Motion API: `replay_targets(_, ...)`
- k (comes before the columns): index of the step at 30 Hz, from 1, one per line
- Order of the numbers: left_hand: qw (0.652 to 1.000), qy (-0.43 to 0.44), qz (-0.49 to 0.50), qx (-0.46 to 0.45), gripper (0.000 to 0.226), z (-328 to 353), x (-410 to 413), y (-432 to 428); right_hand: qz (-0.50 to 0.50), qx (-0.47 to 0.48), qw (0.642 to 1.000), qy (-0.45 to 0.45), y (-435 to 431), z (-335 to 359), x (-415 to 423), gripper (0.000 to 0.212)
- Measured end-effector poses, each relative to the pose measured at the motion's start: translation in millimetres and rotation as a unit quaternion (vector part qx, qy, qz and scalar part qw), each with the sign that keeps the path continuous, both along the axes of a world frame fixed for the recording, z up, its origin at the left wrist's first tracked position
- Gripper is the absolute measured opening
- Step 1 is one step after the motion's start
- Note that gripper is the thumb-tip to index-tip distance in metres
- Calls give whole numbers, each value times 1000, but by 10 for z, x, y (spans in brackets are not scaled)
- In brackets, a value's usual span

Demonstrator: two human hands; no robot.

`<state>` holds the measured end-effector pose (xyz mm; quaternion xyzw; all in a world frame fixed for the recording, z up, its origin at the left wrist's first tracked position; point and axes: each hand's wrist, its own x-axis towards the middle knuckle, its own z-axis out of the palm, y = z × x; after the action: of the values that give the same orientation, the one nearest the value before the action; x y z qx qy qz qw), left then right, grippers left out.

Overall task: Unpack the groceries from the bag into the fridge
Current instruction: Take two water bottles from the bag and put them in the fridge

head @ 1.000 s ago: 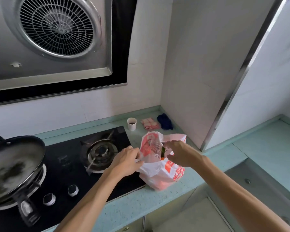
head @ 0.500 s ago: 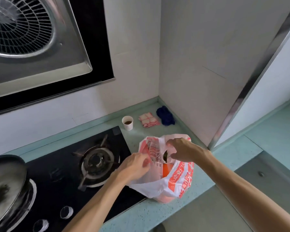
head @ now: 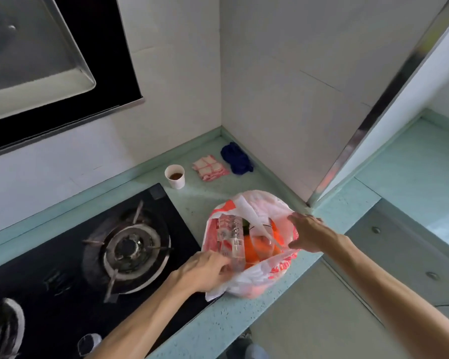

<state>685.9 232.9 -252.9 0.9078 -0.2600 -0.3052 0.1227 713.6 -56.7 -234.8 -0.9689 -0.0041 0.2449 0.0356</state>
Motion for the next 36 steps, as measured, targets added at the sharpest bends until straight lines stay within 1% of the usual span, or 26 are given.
replay_targets(1, 1000, 17, 5, 18, 28, -73, -27, 57, -10, 14, 1000, -8, -18, -56, -53, 65)
replay_targets(3, 999, 42, 24, 23, 25, -183, -68, 167, -18, 30, 999, -34, -2, -112, -150, 64)
replay_targets(4, 998, 42, 30, 20, 27, -217, -75, 211, -16, 44, 996, -72, 33, -120, -194, 62)
replay_targets(5, 999, 28, 34, 16, 29, -226, -75, 235, -7, 69, 989, -132, 91, -113, -242, 57)
replay_targets(7, 999, -38, 36, -18, 32, -209, -63, 218, 31, 159, 952, -260, 284, -44, -352, 52)
replay_targets(8, 996, -73, 38, -46, 31, -196, -60, 175, 55, 213, 931, -290, 404, 14, -409, 52)
replay_targets(9, 991, -101, 45, -79, 30, -179, -62, 119, 83, 256, 920, -286, 523, 65, -469, 51)
replay_targets(10, 985, -119, 55, -114, 28, -167, -68, 60, 114, 280, 917, -260, 633, 89, -516, 48)
replay_targets(12, 978, -128, 52, -155, 24, -137, -112, -46, 153, 268, 928, -208, 772, 49, -564, 42)
replay_targets(13, 981, -121, 27, -152, 21, -133, -152, -88, 150, 254, 935, -197, 788, -1, -568, 41)
replay_targets(16, 988, -107, -71, -88, 16, -207, -356, -144, 63, 266, 943, -192, 689, -98, -497, 49)
replay_targets(18, 984, -116, -124, -48, 22, -266, -491, -128, 15, 253, 949, -190, 574, -107, -404, 49)
replay_targets(21, 987, -64, -146, -11, 23, -317, -586, -77, -42, 198, 972, -116, 443, -91, -278, 42)
replay_targets(23, 994, -34, -105, -12, 24, -363, -587, -42, -64, 185, 979, -62, 398, -129, -239, 36)
replay_targets(25, 999, -26, -28, -25, 26, -376, -553, -39, -62, 162, 984, -30, 378, -227, -248, 34)
replay_targets(27, 997, -19, 62, -32, 31, -359, -489, -57, -54, 147, 988, -20, 380, -333, -289, 35)
replay_targets(29, 987, -21, 152, -42, 39, -323, -393, -62, -46, 144, 988, -28, 392, -398, -338, 42)
replay_targets(31, 977, -34, 207, -45, 35, -310, -299, -78, -67, 136, 986, -70, 427, -428, -380, 56)
replay_targets(32, 973, -36, 223, -40, 41, -322, -252, -94, -88, 128, 982, -104, 461, -439, -392, 61)
replay_targets(34, 970, -34, 240, -31, 71, -349, -193, -154, -89, 111, 972, -186, 554, -426, -420, 58)
replay_targets(36, 966, -27, 257, -21, 96, -335, -178, -255, -35, 104, 968, -227, 606, -427, -446, 58)
